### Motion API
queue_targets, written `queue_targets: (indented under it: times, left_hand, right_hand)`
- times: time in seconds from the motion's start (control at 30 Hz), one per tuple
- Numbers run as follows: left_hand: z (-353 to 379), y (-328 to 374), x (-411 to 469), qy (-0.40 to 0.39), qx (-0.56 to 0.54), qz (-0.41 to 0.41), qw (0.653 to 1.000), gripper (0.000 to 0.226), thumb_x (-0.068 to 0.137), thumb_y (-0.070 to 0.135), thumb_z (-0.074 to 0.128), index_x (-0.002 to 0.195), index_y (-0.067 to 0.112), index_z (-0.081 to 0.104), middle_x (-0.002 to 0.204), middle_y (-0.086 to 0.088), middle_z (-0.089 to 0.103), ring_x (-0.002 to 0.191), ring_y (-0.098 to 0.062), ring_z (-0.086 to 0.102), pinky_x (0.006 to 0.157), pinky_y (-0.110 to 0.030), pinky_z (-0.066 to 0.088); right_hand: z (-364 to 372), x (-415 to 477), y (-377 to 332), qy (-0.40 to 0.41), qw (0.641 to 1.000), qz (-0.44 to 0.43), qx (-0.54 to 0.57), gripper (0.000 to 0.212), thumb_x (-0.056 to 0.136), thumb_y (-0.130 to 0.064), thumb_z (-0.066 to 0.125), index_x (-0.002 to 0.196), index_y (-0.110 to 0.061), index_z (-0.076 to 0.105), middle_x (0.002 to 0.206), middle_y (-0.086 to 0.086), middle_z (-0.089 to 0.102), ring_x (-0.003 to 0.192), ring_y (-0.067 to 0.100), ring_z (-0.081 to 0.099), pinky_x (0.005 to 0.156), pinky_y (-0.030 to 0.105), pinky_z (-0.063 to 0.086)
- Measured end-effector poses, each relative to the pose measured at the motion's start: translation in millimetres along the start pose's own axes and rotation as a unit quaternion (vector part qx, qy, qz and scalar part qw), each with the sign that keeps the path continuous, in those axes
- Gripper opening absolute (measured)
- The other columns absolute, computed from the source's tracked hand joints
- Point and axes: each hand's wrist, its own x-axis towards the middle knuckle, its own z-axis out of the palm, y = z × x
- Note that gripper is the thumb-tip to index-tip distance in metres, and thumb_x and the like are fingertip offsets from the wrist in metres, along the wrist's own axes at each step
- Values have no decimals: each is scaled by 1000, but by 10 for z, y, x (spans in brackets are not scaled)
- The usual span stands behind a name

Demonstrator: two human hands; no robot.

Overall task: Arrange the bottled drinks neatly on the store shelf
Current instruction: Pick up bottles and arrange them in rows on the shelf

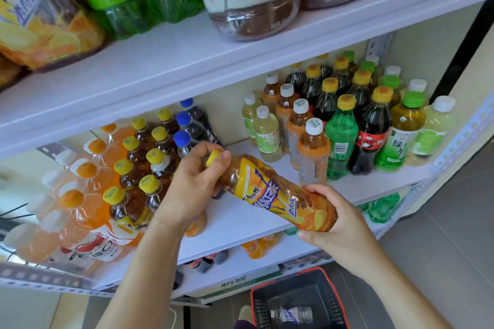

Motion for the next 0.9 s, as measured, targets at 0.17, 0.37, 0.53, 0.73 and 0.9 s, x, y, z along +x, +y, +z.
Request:
queue_targets:
  times: [0.17, 0.37, 0.53, 0.73, 0.9]
  left_hand:
    - [147, 28, 62, 9, 128, 88, 988, 21, 90, 37, 66, 93, 17, 60, 71, -2, 56, 65, -13, 52, 60, -29, 48]
    - [464, -42, 119, -44, 348, 176, 920, 21, 93, 33, 65, 108, 19, 61, 84, 4, 65, 78, -16, 61, 69, -36, 50]
    - [590, -123, 217, -104, 318, 118, 935, 31, 97, 28, 61, 125, 17, 59, 97, -2, 65, 89, -20, 61, 78, -32, 49]
    - [188, -30, 336, 120, 412, 196, 882, 24, 90, 7, 60, 111, 10, 71, 103, -10, 67, 95, -26, 59, 82, -30, 42]
    - [-215, -128, 475, 137, 647, 54, 748, 48, 87, 16, 61, 133, 8, 56, 139, -23, 47, 122, -43, 42, 92, -52, 40]
  right_hand:
    - [158, 171, 89, -4, 993, -11, -118, 60, 70, -32, 84, 121, -37, 52, 113, -16, 61, 102, 7, 58, 83, 29, 49]
    - [460, 419, 165, 10, 991, -39, -128, 66, 79, -34, 80, 135, -19, 48, 122, 0, 62, 110, 20, 61, 83, 37, 52]
    - [542, 510, 338, 86, 983, -2, -160, 49, 84, -32, 75, 123, -16, 52, 105, 6, 68, 92, 30, 66, 61, 29, 39]
    - [435, 583, 432, 94, 971, 57, -210, 65, 84, -44, 71, 134, -13, 45, 103, 11, 70, 90, 35, 65, 62, 30, 42]
    - [335, 604, 419, 67, 971, 76, -217, 56, 84, -42, 73, 124, -11, 48, 105, 12, 70, 94, 34, 66, 67, 31, 44]
